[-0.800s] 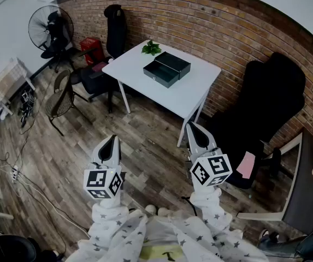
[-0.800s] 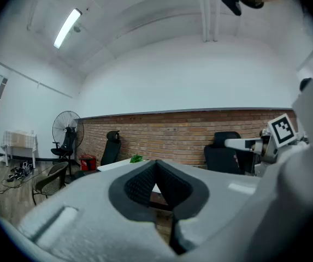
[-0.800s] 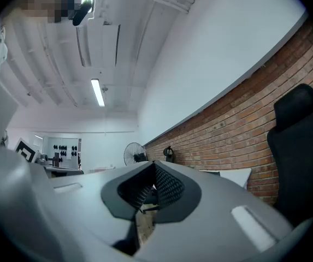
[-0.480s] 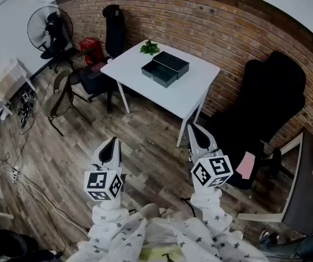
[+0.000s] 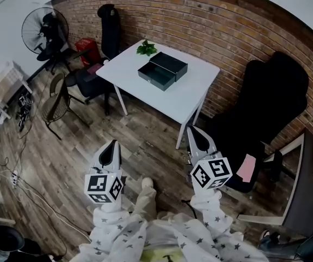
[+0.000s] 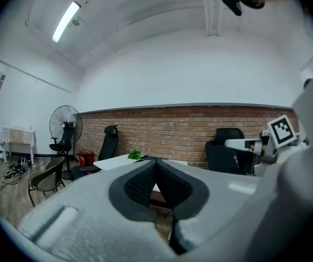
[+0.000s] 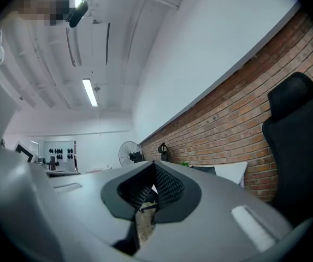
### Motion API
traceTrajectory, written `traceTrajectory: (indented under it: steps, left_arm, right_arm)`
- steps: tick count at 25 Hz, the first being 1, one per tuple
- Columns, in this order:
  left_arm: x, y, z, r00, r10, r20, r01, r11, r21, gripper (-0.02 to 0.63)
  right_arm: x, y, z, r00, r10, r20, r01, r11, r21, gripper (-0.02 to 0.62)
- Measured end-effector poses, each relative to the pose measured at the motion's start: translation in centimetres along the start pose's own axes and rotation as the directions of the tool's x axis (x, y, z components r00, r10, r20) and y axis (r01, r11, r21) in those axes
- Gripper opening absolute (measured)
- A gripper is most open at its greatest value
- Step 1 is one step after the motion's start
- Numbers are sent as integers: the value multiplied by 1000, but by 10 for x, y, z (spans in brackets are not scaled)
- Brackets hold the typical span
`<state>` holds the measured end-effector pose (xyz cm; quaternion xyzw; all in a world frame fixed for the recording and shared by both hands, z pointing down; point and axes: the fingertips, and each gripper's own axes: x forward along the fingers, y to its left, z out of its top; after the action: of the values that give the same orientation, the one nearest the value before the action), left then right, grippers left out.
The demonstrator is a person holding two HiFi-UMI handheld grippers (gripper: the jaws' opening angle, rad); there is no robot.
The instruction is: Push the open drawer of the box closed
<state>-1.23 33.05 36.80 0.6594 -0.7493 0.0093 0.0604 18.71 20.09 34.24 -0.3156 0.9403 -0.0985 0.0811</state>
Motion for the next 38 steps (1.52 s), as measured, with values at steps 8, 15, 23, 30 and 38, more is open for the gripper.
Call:
traceTrajectory:
  steps: [8,15,23,30,38]
  left_arm:
    - [71,40,7,1000,-21,-4,21,1000,-13,2]
    - [144,79,20,998,-57,-5,57,998,-25,2]
    - [217,116,27,994,-106,-4,106,994,-38,2]
    - [271,126,23,986,-166,-29,164,985,-44,2]
    - [323,126,5,974,-211,-81,204,975,-88,2]
  right_arm:
    - [71,-24,-8,999,-31,-14,31,999,9,8]
    - [145,-44,-6,998,-61,-15,61,998,13,8]
    - [214,-64,-13,994,-104,-15,105,994,17,8]
    - [244,-84,-24,989,-145,-20,146,989,25,8]
    - [278,-115,-38,985,-163,-54,166,985,43,8]
